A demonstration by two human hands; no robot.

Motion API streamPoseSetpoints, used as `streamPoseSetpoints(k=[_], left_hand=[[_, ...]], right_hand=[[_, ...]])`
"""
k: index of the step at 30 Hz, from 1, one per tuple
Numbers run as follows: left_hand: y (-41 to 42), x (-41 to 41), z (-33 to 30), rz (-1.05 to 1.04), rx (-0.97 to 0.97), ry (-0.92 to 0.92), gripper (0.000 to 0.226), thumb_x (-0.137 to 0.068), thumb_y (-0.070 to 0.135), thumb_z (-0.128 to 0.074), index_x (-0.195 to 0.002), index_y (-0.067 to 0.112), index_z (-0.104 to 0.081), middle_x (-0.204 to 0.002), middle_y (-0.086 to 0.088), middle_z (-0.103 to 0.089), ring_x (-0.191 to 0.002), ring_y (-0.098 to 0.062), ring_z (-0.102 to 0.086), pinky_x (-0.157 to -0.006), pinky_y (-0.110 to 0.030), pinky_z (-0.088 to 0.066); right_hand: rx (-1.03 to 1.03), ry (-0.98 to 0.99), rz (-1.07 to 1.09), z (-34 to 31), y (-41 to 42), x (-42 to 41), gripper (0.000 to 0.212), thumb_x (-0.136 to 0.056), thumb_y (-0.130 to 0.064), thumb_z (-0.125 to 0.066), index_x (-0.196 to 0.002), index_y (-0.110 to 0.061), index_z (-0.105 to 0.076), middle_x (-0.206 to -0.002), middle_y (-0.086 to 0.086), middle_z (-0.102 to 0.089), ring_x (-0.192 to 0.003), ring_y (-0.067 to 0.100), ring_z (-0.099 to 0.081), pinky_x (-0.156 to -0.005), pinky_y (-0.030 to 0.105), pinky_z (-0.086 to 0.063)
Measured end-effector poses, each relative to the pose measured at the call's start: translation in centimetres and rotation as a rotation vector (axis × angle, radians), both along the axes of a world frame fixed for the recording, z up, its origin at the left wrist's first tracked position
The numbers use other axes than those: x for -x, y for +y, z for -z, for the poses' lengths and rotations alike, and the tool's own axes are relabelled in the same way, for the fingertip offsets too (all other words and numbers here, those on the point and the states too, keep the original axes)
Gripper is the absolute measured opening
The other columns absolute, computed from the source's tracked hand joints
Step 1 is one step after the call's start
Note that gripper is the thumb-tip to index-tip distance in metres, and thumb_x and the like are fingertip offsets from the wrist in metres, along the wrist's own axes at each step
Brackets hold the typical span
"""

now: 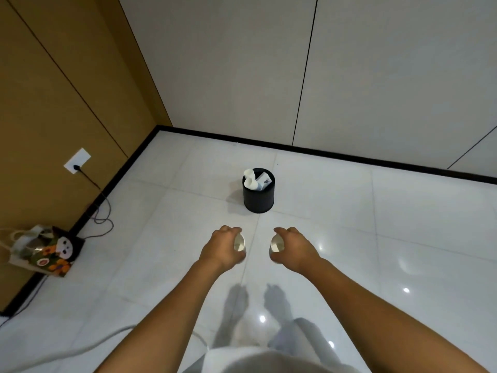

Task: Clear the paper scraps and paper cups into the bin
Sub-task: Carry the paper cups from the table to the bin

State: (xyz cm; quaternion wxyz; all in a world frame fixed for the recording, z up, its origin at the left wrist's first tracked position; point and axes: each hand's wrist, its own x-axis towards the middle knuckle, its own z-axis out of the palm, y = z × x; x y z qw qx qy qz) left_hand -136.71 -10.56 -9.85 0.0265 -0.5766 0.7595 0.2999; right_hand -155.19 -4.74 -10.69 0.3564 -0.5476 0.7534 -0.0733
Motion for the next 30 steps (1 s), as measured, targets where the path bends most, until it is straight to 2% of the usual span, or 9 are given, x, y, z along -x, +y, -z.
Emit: streamPoseSetpoints(k=[7, 12, 15, 18, 24, 30], left_hand=[[-13.9, 6.8, 2.2, -0.018, -0.014, 0.02, 0.06, -0.082, 0.029, -0.065, -0.138, 0.021, -0.044, -0.137, -0.004, -0.044, -0.124, -0.025, -0.044, -0.098, -0.037, -0.045], [-23.6, 12.0, 2.5, -0.108, -0.018, 0.052, 0.058, -0.081, 0.03, -0.066, -0.136, 0.021, -0.046, -0.133, -0.005, -0.046, -0.122, -0.024, -0.046, -0.097, -0.035, -0.046], [-28.3, 14.1, 2.4, -0.15, -0.038, 0.06, 0.058, -0.08, 0.027, -0.067, -0.134, 0.02, -0.047, -0.13, -0.006, -0.048, -0.118, -0.024, -0.048, -0.093, -0.033, -0.047], [-32.2, 15.2, 2.6, -0.199, -0.047, 0.076, 0.052, -0.078, 0.022, -0.067, -0.127, 0.016, -0.052, -0.125, -0.008, -0.051, -0.113, -0.025, -0.051, -0.09, -0.034, -0.049], [-41.3, 15.1, 4.7, -0.291, -0.083, 0.075, 0.047, -0.081, 0.025, -0.065, -0.124, 0.015, -0.051, -0.125, -0.007, -0.049, -0.116, -0.024, -0.047, -0.092, -0.035, -0.046], [-50.8, 14.2, 7.1, -0.403, -0.126, 0.076, 0.053, -0.081, 0.027, -0.066, -0.13, 0.016, -0.048, -0.129, -0.007, -0.048, -0.118, -0.024, -0.047, -0.094, -0.036, -0.048]], right_hand=[[-0.01, 0.032, -0.033, 1.4, -14.7, 7.0, 0.07, -0.082, -0.033, -0.066, -0.144, -0.024, -0.036, -0.132, 0.005, -0.044, -0.12, 0.025, -0.049, -0.096, 0.035, -0.047], [0.005, 0.036, -0.075, 1.2, -25.9, 12.8, 0.066, -0.08, -0.031, -0.067, -0.14, -0.022, -0.041, -0.129, 0.006, -0.046, -0.118, 0.027, -0.05, -0.094, 0.035, -0.047], [-0.001, 0.061, -0.127, 1.0, -31.9, 15.1, 0.056, -0.081, -0.027, -0.064, -0.133, -0.02, -0.045, -0.122, 0.008, -0.048, -0.113, 0.029, -0.053, -0.09, 0.035, -0.049], [-0.024, 0.061, -0.178, 1.2, -37.3, 16.1, 0.045, -0.081, -0.027, -0.063, -0.124, -0.019, -0.05, -0.117, 0.009, -0.05, -0.109, 0.029, -0.055, -0.088, 0.037, -0.05], [-0.066, 0.046, -0.263, 3.1, -48.5, 15.9, 0.057, -0.081, -0.028, -0.064, -0.134, -0.019, -0.044, -0.124, 0.01, -0.047, -0.11, 0.028, -0.055, -0.088, 0.034, -0.049], [-0.112, 0.052, -0.367, 5.8, -59.3, 14.8, 0.061, -0.079, -0.028, -0.069, -0.133, -0.019, -0.043, -0.123, 0.01, -0.049, -0.11, 0.029, -0.054, -0.091, 0.038, -0.051]])
